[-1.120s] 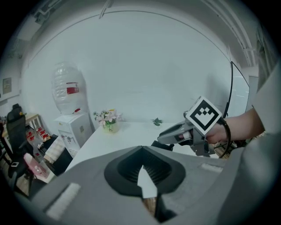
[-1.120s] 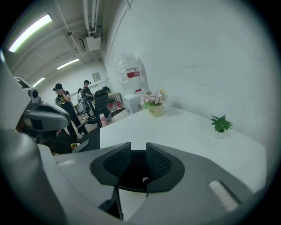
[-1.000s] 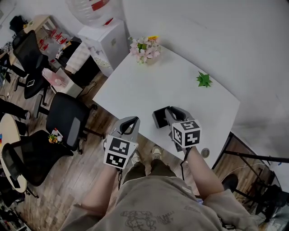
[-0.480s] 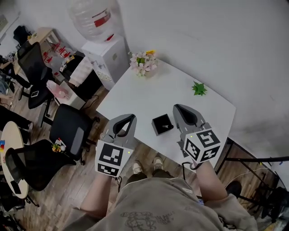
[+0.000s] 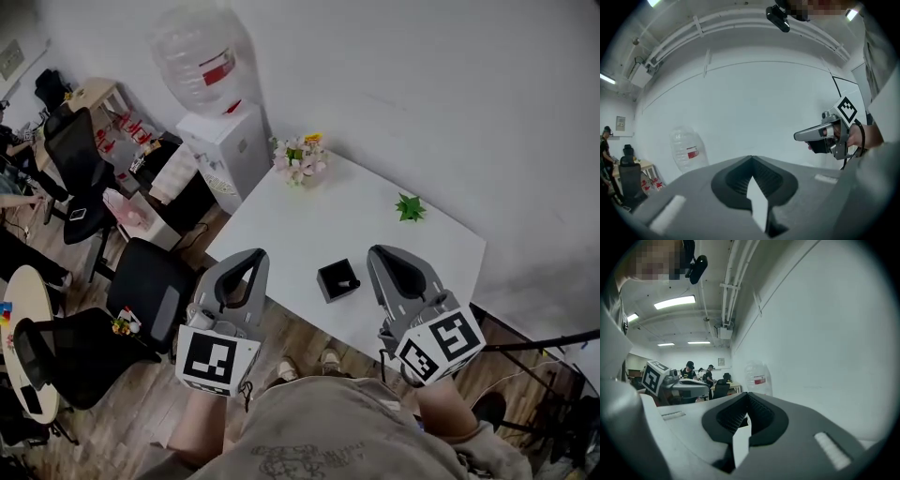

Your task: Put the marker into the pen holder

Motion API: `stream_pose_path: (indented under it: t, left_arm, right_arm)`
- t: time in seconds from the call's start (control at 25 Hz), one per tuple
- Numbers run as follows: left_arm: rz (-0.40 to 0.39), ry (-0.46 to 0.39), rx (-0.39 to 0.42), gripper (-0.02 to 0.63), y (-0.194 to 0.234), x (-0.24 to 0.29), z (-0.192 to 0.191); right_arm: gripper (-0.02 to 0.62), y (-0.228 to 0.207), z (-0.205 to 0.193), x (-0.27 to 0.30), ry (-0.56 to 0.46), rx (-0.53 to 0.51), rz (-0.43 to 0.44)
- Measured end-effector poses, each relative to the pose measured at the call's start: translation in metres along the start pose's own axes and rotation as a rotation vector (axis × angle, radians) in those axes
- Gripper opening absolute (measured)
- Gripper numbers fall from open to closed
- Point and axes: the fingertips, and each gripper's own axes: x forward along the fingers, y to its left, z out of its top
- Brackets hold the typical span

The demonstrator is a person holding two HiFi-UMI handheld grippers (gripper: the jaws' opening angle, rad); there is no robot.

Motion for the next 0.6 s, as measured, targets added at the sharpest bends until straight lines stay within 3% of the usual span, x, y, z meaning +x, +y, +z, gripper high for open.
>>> stream_pose_path:
  t: [0.28,0.4,0.6]
  left_arm:
    - [0.025,-0.032,-0.019,0.001,-0.001,-0.026,0.006]
    - [0.041,-0.001,-0.010,0.001,-0.003,-0.030,-0.009]
    - [0.030,0.047,-0.059,0.001,-0.004,-0.034,-0.036]
  right_arm:
    - [0.026,0.031,-0.002,-0.013,0.016,-0.070,0.069]
    - [0.026,0.034,-0.018,-0.016,0.059,-0.066,0.076]
    - [0.026,0.042,-0.045,-0.014,0.120,-0.041,0.090]
